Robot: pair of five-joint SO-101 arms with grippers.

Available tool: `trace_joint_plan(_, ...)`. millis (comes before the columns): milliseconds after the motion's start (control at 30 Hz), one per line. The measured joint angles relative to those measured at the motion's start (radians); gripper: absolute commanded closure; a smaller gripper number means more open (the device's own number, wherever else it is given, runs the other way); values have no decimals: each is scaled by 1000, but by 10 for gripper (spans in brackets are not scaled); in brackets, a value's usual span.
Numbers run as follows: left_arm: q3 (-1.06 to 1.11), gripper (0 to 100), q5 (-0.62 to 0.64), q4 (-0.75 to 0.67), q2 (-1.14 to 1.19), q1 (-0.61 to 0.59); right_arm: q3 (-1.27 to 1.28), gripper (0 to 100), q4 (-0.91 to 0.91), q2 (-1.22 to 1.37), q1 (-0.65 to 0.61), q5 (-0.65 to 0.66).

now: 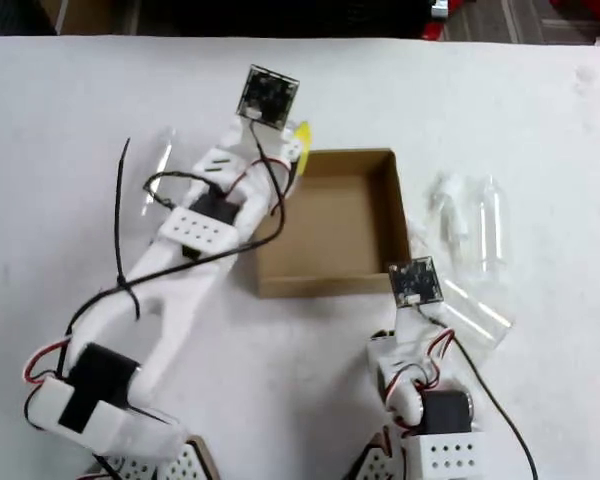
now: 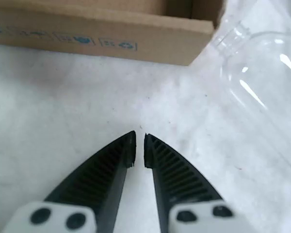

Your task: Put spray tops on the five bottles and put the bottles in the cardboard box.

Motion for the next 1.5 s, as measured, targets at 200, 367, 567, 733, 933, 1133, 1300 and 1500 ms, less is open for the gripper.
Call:
trace_joint_plan(200, 0, 897, 0, -2, 9, -15, 0, 981, 0, 0, 0, 0)
trace_joint_plan(367, 15, 797, 0, -2, 12, -15, 0, 981, 0, 0, 0, 0)
trace_joint_plan(567, 32, 805, 0, -2, 15, -15, 0, 981, 0, 0, 0, 0)
trace_joint_plan(733, 32, 805, 0, -3, 15, -21, 0, 981, 0, 0, 0, 0)
trace_joint_plan(933, 32, 804, 0, 0, -6, -21, 0, 981, 0, 0, 0, 0)
trace_joint_plan(1133, -23, 804, 0, 204, -199, -29, 0, 981, 0, 0, 0, 0)
trace_joint_plan(1300, -41, 804, 0, 427, -394, -121, 0, 981, 0, 0, 0, 0)
trace_joint_plan(1500, -41, 804, 0, 692, -664, -258, 0, 981, 0, 0, 0, 0)
